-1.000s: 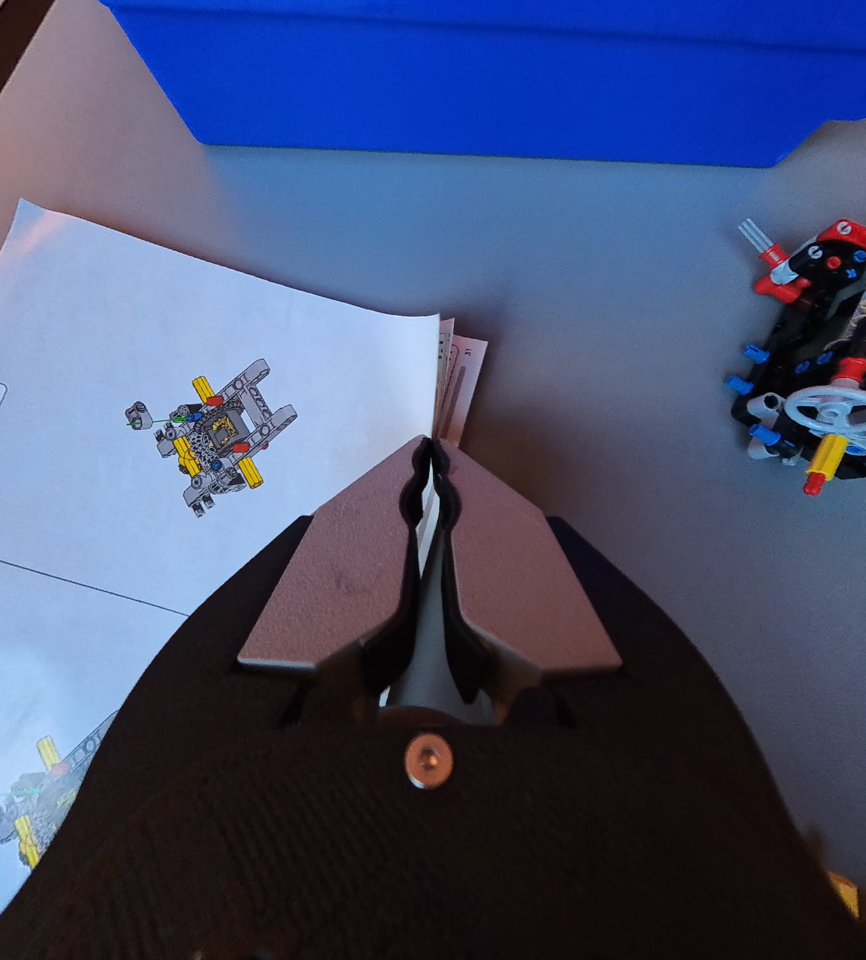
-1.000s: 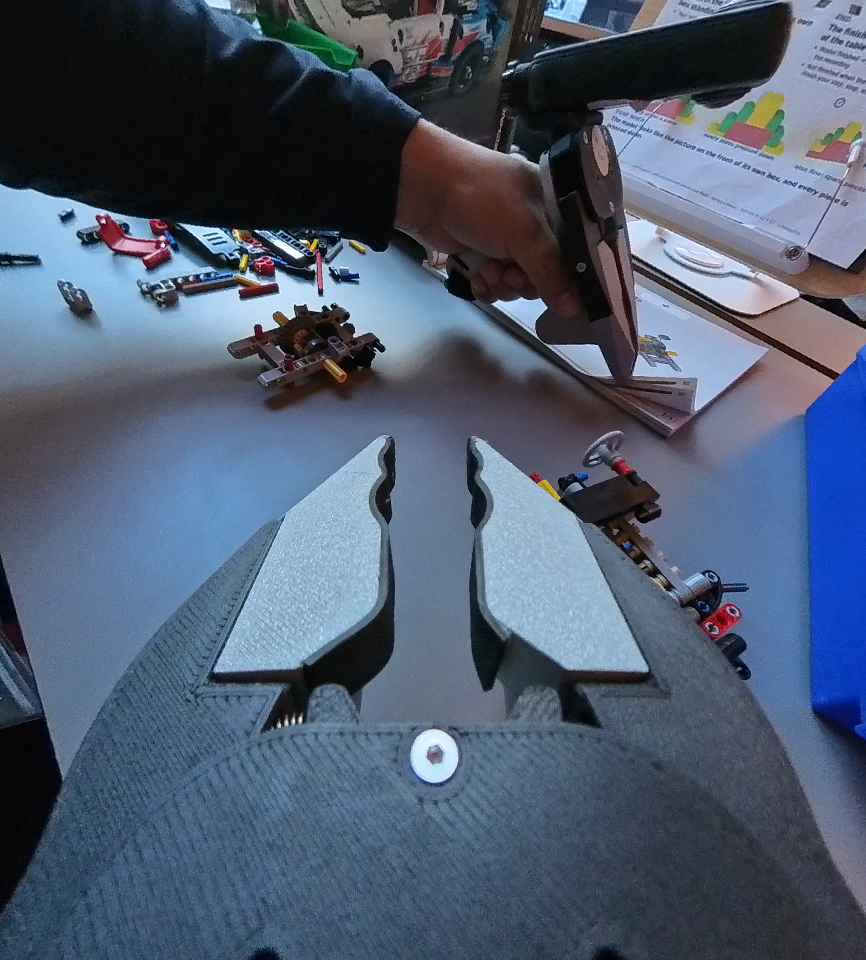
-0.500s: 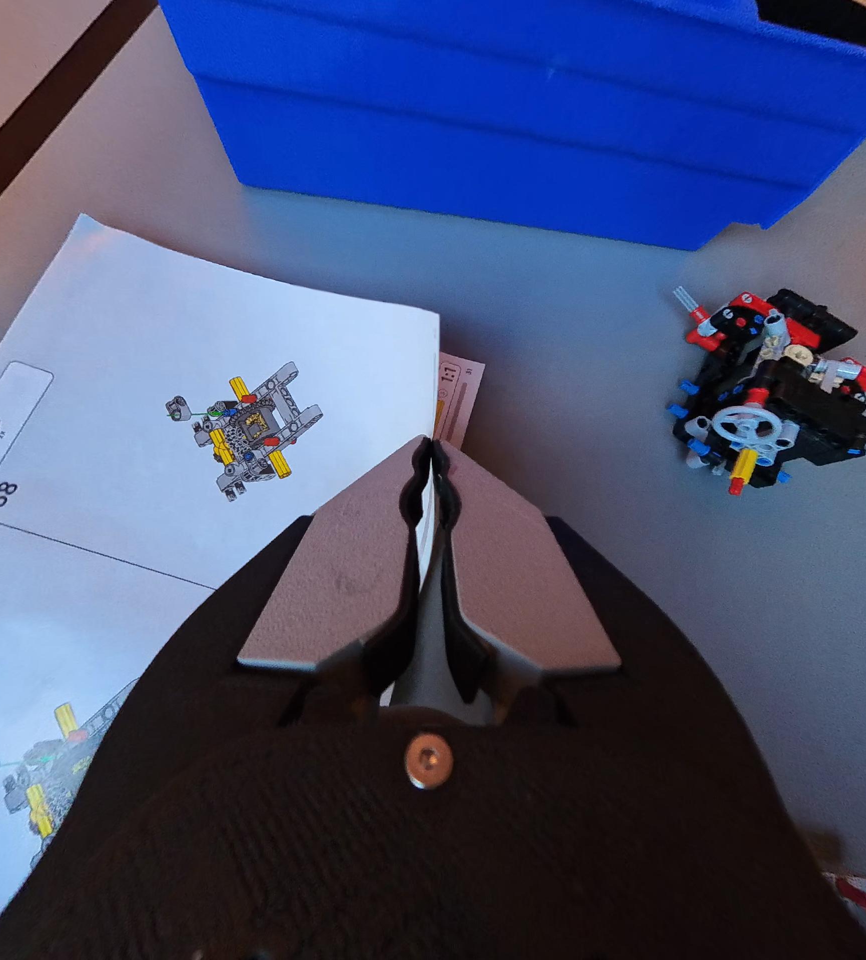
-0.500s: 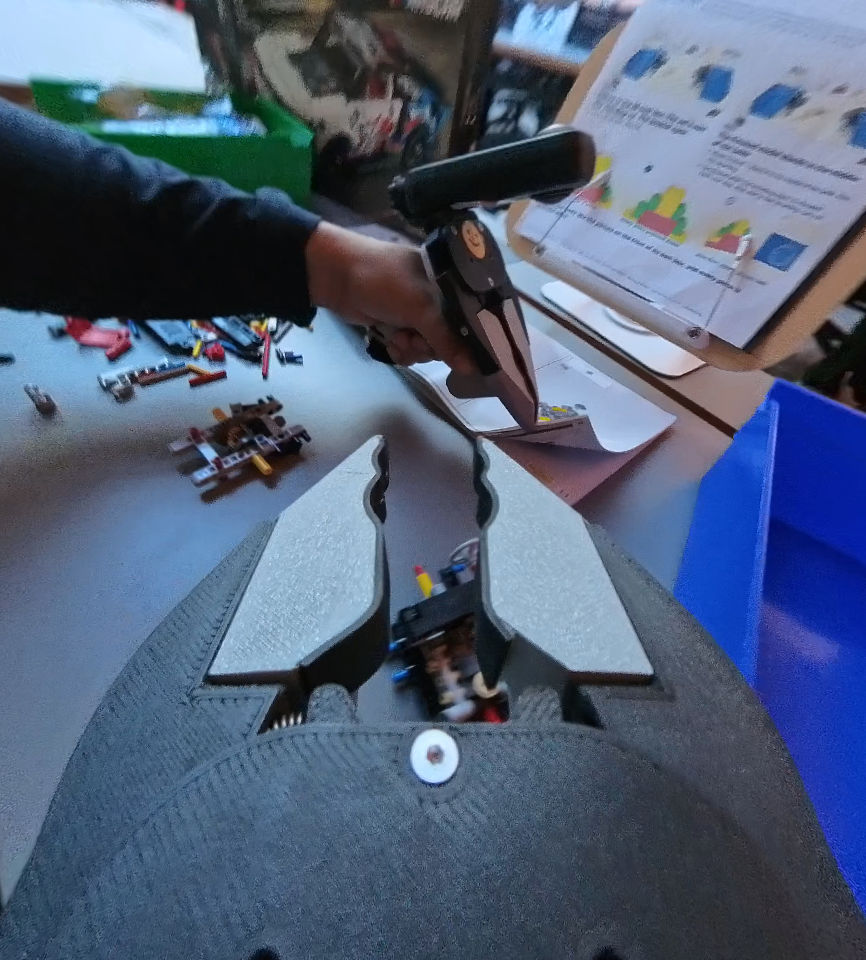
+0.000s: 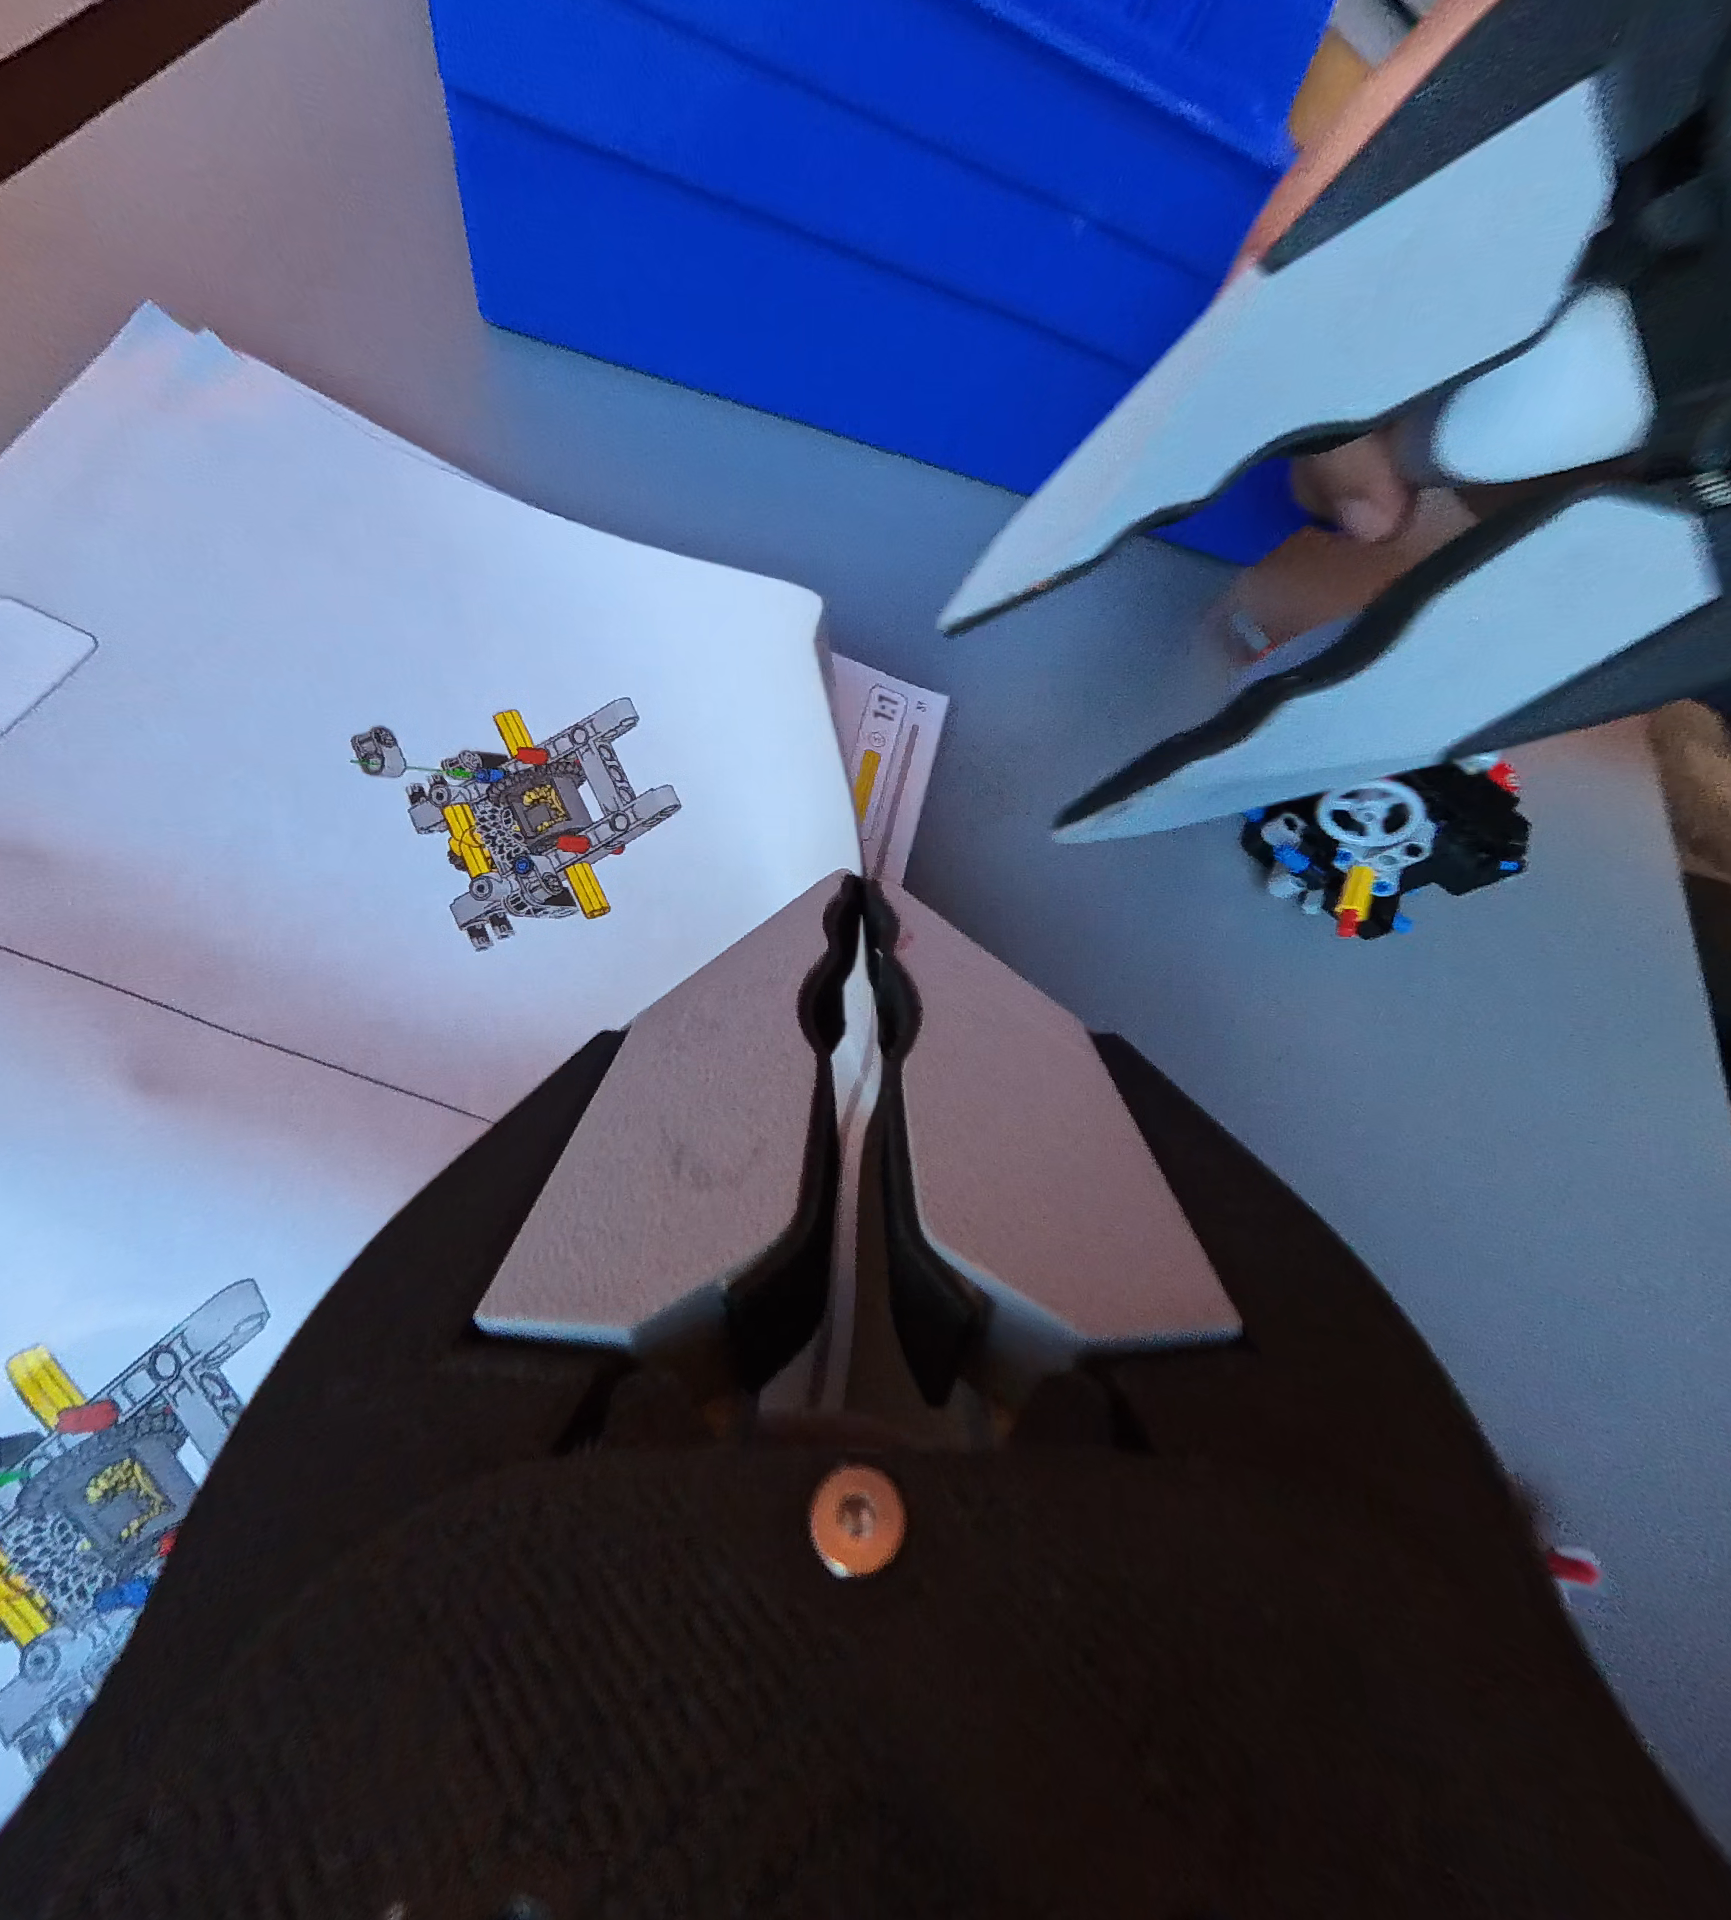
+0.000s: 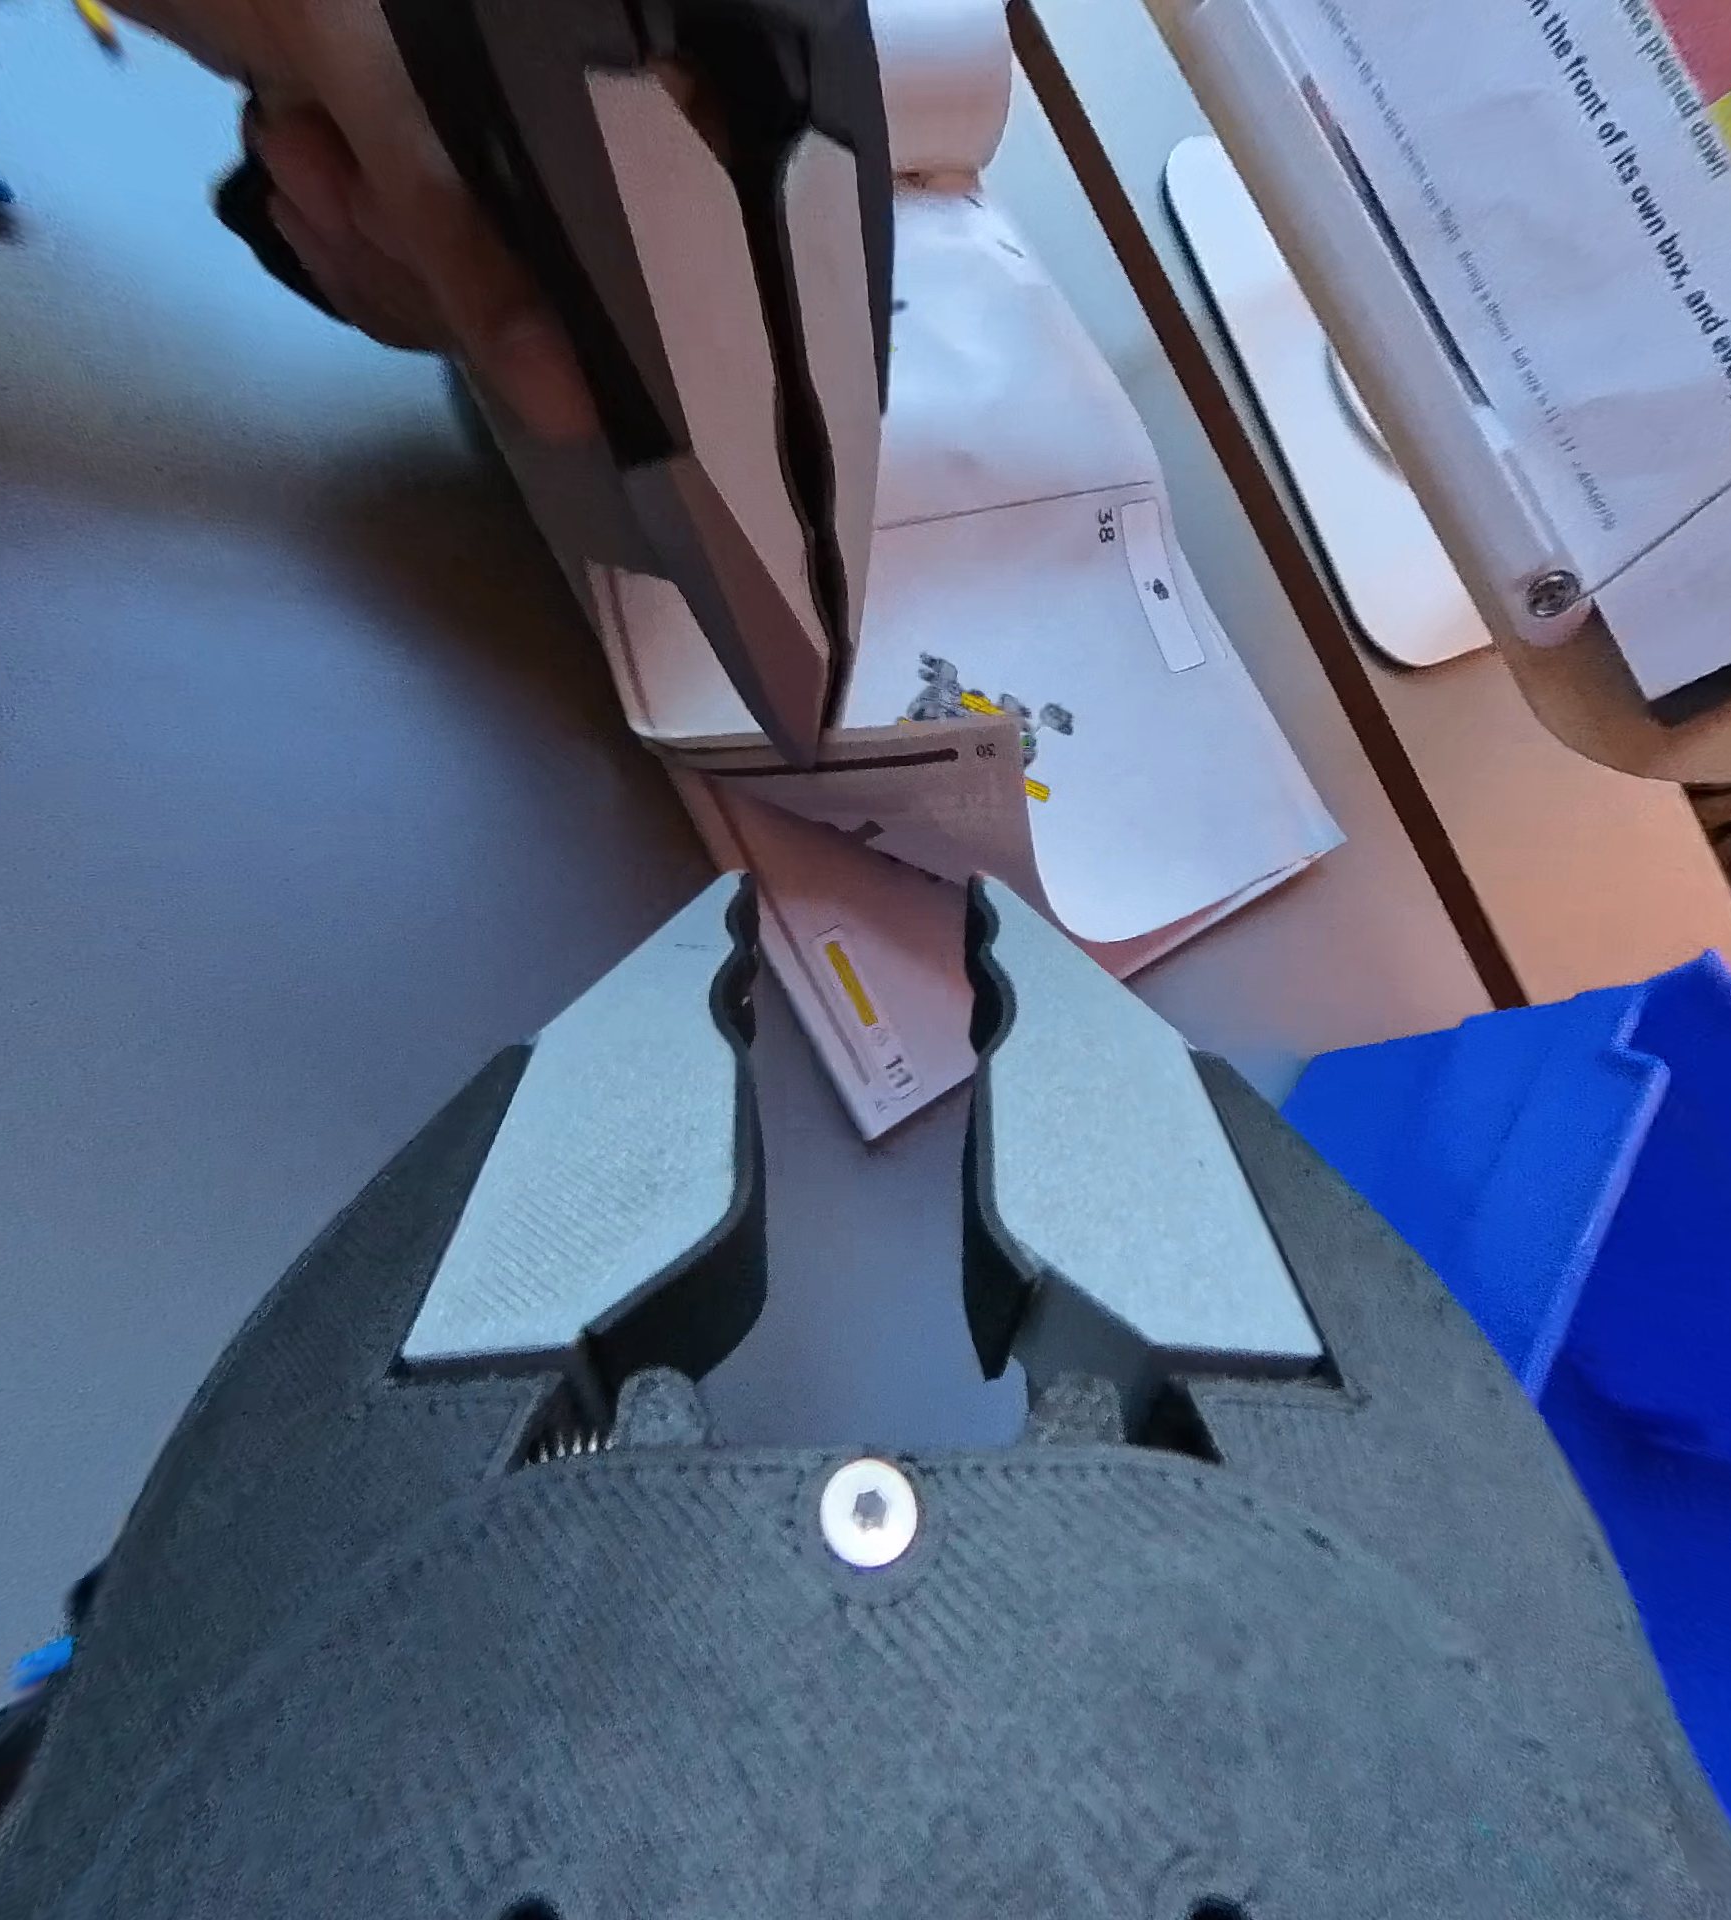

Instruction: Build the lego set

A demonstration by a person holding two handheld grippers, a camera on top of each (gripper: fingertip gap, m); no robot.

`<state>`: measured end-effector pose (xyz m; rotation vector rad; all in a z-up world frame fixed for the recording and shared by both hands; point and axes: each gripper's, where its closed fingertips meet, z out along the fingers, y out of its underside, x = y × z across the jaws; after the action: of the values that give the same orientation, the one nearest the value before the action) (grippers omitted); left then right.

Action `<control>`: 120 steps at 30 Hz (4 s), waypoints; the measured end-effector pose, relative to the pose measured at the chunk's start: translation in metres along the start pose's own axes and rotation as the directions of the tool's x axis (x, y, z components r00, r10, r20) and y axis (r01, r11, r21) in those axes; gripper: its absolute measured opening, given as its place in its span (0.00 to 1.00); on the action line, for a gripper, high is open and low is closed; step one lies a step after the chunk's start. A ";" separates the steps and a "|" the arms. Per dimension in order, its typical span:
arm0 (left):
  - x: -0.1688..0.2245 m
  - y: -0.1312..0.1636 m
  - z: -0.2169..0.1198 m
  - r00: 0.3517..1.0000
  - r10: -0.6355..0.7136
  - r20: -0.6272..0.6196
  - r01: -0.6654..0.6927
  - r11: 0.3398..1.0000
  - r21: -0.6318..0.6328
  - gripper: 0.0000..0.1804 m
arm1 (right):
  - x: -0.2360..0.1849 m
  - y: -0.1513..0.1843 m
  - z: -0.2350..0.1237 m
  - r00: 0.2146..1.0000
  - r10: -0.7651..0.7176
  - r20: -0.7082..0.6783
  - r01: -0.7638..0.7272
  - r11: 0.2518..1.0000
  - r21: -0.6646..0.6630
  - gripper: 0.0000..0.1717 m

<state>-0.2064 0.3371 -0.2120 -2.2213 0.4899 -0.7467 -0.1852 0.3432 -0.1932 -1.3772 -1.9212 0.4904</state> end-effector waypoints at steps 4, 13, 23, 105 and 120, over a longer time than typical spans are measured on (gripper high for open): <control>0.001 0.000 -0.011 0.998 -0.020 -0.060 0.021 1.000 0.014 0.00 | 0.011 0.002 0.011 1.000 -0.018 -0.015 0.017 0.999 -0.027 0.23; 0.009 0.004 -0.016 0.990 -0.023 -0.138 0.024 1.000 0.000 0.00 | -0.004 -0.005 0.007 0.999 0.002 0.049 -0.003 1.000 0.019 0.26; 0.013 0.022 -0.010 0.986 -0.004 -0.165 -0.012 0.995 -0.096 0.00 | -0.018 0.008 0.014 0.992 0.021 0.127 -0.023 1.000 0.014 0.27; -0.048 0.166 -0.300 0.737 -0.284 0.614 0.074 0.936 0.343 0.14 | -0.110 -0.147 0.120 0.870 0.159 0.467 -0.154 0.987 -0.049 0.31; -0.051 0.167 -0.292 0.731 -0.285 0.621 0.074 0.937 0.342 0.14 | -0.105 -0.152 0.164 0.987 -0.133 0.089 0.143 0.984 -0.111 0.30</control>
<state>-0.4520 0.1023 -0.1895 -2.0779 -0.1978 -0.0605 -0.3864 0.2069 -0.2373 -1.3028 -2.1245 0.3766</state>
